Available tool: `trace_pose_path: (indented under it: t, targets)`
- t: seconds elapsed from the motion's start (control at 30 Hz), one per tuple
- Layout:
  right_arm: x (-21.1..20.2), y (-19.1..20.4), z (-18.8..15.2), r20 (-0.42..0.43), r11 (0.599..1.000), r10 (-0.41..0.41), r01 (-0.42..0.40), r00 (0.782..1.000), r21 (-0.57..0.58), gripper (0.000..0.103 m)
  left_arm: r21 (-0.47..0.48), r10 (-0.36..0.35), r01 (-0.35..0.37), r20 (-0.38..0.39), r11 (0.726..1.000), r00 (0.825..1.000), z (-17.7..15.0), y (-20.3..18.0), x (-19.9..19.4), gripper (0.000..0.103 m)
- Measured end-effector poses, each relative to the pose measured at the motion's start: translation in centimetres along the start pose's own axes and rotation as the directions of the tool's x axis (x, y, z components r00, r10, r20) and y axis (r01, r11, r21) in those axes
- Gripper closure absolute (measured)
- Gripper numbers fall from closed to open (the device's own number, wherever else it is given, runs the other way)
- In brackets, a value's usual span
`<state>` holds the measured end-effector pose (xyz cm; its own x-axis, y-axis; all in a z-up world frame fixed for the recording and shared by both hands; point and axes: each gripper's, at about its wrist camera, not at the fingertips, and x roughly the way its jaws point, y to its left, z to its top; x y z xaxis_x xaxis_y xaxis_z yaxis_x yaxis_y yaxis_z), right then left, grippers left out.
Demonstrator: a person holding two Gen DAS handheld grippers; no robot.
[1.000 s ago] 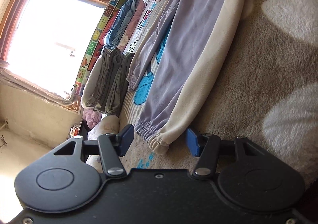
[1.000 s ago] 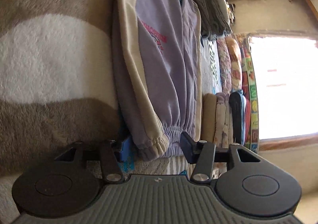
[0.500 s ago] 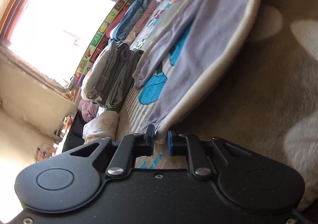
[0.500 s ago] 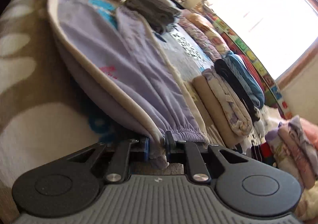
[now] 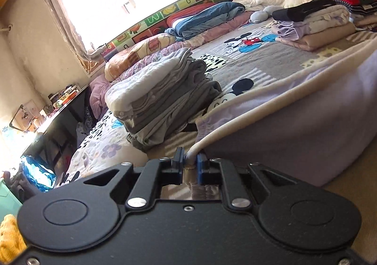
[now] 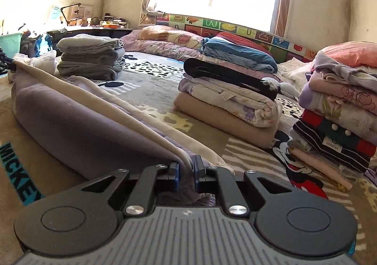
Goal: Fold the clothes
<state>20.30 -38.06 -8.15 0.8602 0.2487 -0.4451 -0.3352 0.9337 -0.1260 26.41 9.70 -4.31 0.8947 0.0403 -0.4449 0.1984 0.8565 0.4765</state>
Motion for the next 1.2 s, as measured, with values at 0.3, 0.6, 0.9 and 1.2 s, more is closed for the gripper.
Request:
trace_pose_path:
  t: [0.3,0.6,0.9,1.2]
  targets:
    - [2.5,-2.6,0.5,-0.003,0.994,0.029,-0.029,1.0,0.104,0.092,-0.025,0.003,-0.004,-0.07,1.0,0.998,4.1,0.3,5.7,0.094]
    - [5.3,-4.7,1.6,-0.034,0.977,0.075,-0.066,0.997,0.203,0.092,-0.107,-0.048,0.031,-0.163,0.994,0.985,6.2,1.0,11.5,0.094]
    - [7.6,-5.9,0.9,-0.067,0.957,0.097,-0.075,0.993,0.282,0.092,-0.125,-0.068,0.041,-0.225,0.991,0.972,7.1,0.5,15.1,0.094]
    - [8.5,-6.9,0.0,-0.026,0.903,0.05,-0.034,0.998,0.429,0.059,-0.481,-0.036,-0.061,-0.191,0.875,0.981,5.2,4.8,14.2,0.058]
